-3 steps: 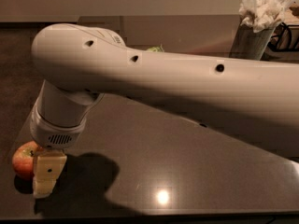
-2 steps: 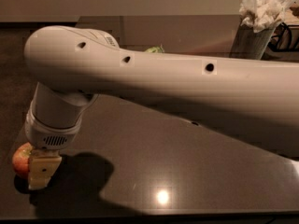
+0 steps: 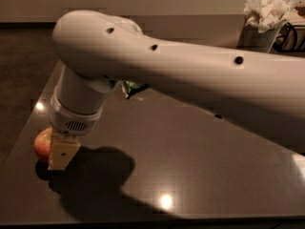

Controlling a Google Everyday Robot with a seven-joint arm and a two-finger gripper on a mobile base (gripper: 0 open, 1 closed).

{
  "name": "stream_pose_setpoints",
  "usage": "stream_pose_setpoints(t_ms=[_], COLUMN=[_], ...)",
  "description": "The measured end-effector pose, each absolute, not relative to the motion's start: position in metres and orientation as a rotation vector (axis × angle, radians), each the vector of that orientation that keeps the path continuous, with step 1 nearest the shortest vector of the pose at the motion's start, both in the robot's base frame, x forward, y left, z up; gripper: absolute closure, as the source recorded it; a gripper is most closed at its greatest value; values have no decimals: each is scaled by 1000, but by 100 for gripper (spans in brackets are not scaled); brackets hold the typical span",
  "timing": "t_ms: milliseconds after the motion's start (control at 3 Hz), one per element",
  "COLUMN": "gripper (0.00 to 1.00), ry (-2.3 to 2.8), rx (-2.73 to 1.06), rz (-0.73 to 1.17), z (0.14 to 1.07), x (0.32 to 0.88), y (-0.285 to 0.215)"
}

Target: Move apple near green jalapeno chip bag

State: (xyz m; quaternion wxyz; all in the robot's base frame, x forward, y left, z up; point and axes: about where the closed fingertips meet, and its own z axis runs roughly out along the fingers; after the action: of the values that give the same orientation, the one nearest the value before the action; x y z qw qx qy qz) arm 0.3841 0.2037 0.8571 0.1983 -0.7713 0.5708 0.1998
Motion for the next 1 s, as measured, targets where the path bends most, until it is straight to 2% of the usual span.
stream_pose_setpoints(t_ms=[333, 1000], gripper=[100, 100], ry=[1679, 1856], rx=[-2064, -1885], rz=[497, 369], z=[873, 880], x=[426, 501], y=[160, 70])
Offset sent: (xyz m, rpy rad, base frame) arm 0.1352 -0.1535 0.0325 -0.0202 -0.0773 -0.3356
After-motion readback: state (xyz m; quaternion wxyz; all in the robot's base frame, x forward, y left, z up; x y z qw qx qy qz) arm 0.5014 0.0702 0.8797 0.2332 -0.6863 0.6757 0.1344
